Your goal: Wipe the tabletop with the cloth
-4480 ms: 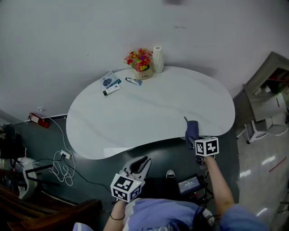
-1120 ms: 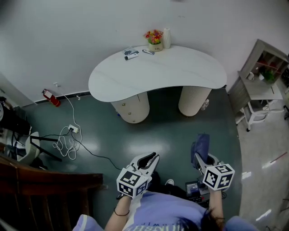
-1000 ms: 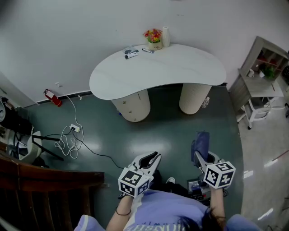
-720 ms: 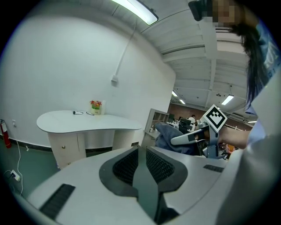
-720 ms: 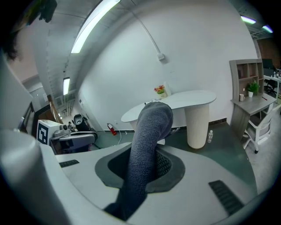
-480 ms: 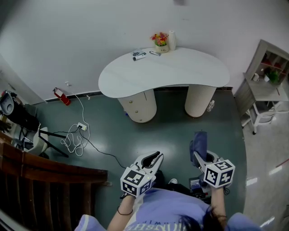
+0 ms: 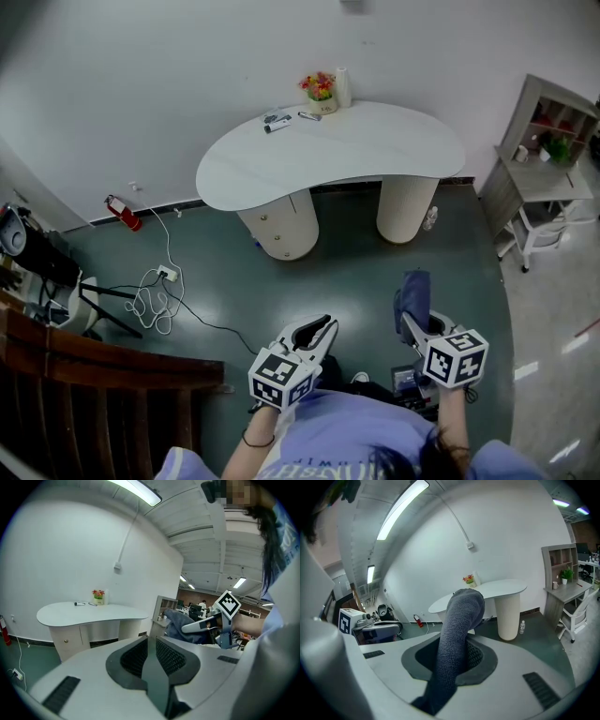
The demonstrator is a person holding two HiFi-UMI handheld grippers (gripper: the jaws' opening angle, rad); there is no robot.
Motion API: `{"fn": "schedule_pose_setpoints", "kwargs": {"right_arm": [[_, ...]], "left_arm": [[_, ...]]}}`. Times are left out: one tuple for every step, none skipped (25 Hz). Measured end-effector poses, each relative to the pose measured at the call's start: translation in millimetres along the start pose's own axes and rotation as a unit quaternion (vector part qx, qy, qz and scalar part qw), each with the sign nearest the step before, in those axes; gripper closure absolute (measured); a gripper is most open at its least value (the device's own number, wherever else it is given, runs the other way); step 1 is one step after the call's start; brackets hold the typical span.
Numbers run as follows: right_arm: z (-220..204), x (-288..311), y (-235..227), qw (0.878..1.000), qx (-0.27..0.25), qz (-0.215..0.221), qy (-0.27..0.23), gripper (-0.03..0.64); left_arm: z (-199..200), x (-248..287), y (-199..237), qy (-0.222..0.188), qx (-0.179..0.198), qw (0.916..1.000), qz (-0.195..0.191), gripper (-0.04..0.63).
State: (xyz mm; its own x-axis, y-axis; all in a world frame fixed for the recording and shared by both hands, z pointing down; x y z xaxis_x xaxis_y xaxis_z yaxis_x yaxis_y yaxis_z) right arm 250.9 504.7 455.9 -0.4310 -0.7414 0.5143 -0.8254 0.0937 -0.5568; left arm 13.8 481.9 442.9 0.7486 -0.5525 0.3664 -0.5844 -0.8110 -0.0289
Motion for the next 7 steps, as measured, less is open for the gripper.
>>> {"fn": "schedule_pose_setpoints", "kwargs": {"right_arm": [[0.7, -1.4, -0.9, 1.000, 0.002, -0.001, -0.002, 0.546], [1.5, -3.0, -2.1, 1.000, 0.003, -0.002, -0.005, 0.546], [2.3, -4.5, -3.5, 1.000, 0.003, -0.003, -0.007, 0.546], [3.0, -5.8, -5.1, 1.000, 0.004, -0.004, -0.010, 0.546], [3.8, -6.9, -6.6, 1.000, 0.004, -0.005, -0.013, 0.546], [4.6, -7.7, -8.1, 1.000, 0.005, -0.006, -0.015, 0.546], [5.4, -8.3, -9.5, 1.000, 0.006, -0.006, -0.018, 0.546]], "left_arm": [[0.6, 0.1, -0.4, 0.001, 0.001, 1.0000, -0.001, 0.534], [0.9, 0.3, -0.9, 0.001, 0.002, 1.0000, -0.001, 0.534], [0.7, 0.4, -1.4, 0.001, 0.002, 1.0000, -0.001, 0.534], [0.3, 0.6, -1.8, 0.001, 0.003, 1.0000, -0.001, 0.534], [-0.4, 0.8, -1.9, 0.001, 0.003, 1.0000, 0.000, 0.534], [-1.1, 0.9, -1.8, 0.000, 0.003, 1.0000, 0.001, 0.534], [-1.9, 1.0, -1.6, 0.000, 0.003, 1.0000, 0.002, 0.534]]}}
Point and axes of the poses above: the fingertips, and each gripper's own axes: x forward along the fingers, y to its left, z out of its top, the point moved 7 cm from there along -x, backward along the fingers, and after that the axes turned 14 degrees about x, right-handed, at the moved point
